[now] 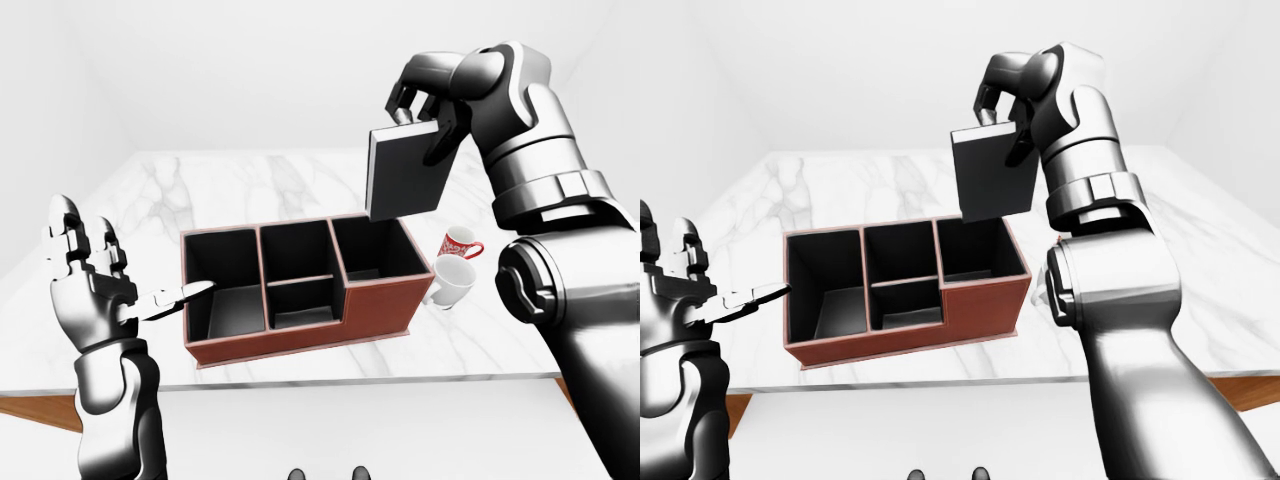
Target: Pick up the book and place it in the right compartment of the caddy.
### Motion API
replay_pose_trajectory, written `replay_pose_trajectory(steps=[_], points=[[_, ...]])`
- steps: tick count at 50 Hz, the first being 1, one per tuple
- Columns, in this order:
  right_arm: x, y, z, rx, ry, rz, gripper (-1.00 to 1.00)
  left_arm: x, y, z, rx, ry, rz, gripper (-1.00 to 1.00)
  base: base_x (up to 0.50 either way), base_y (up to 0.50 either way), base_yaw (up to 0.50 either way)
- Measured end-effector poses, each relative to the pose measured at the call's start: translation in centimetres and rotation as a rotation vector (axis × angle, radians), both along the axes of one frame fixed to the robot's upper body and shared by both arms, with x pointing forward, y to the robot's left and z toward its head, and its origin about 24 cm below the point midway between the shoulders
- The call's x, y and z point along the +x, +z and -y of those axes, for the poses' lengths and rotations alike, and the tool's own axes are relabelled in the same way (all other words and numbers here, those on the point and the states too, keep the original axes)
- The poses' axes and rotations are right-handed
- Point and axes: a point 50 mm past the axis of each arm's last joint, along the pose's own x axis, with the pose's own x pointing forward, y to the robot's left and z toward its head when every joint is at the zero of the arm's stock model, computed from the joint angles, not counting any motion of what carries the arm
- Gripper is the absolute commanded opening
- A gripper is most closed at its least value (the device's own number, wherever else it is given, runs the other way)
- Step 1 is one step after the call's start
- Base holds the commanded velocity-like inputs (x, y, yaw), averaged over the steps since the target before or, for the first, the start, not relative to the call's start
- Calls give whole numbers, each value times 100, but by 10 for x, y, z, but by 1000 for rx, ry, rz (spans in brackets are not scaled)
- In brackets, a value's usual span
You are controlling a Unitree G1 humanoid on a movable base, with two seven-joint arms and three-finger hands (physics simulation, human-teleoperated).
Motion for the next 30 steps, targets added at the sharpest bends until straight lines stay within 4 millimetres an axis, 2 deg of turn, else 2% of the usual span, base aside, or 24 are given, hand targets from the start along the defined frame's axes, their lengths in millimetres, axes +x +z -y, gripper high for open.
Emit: replay_pose_trajectory(steps=[13,30], points=[[5,-19,-34,43,95,-92,-100,0,-1,0,-3,0,-4,100,0,0,0],[8,-37,-40,81,115,-167,-100,1,-3,0,-8,0,-12,100,0,0,0]])
